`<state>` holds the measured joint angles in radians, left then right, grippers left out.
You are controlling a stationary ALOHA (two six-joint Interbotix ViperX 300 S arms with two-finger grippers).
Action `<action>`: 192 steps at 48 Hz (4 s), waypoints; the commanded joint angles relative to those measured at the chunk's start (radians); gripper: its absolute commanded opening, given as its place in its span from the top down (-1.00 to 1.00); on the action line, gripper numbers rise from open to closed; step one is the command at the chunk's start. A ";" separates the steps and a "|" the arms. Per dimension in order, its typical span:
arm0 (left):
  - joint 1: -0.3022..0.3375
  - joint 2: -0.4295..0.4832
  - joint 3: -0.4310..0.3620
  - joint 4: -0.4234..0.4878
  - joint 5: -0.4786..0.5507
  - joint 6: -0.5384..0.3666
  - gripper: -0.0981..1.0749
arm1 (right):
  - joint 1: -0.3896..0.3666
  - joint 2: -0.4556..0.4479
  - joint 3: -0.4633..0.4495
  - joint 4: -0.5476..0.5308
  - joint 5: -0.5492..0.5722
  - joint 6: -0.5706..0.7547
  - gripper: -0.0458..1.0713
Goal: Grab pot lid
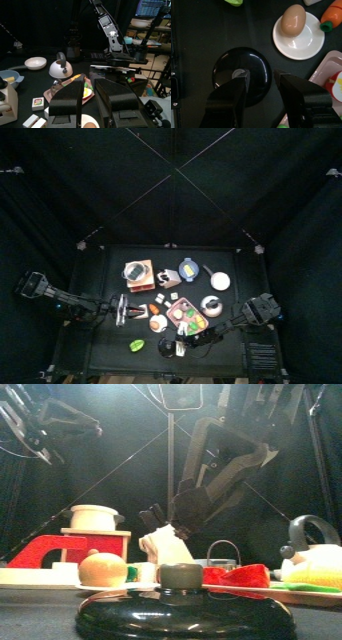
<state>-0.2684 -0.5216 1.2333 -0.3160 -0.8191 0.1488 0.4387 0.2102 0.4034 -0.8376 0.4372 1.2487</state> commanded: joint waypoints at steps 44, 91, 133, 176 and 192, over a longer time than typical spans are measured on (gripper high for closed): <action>-0.144 0.545 -0.463 0.216 0.391 -0.005 -0.62 | -0.069 -0.370 0.161 -0.123 0.198 0.028 -0.51; -0.173 0.807 -0.620 0.060 0.403 -0.002 -0.62 | -0.087 -0.560 0.431 -0.465 0.189 0.549 -0.51; -0.164 0.830 -0.626 0.044 0.403 -0.002 -0.61 | -0.087 -0.546 0.433 -0.465 0.190 0.549 -0.51; -0.163 0.838 -0.632 0.043 0.403 -0.002 -0.25 | -0.089 -0.541 0.430 -0.465 0.189 0.549 -0.51; -0.163 0.799 -0.626 0.046 0.403 0.000 -0.24 | -0.089 -0.540 0.430 -0.465 0.189 0.549 -0.51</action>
<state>-0.4326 0.3129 0.6197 -0.2715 -0.4111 0.1473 0.3497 -0.3191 0.8437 -1.2977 0.6259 1.7948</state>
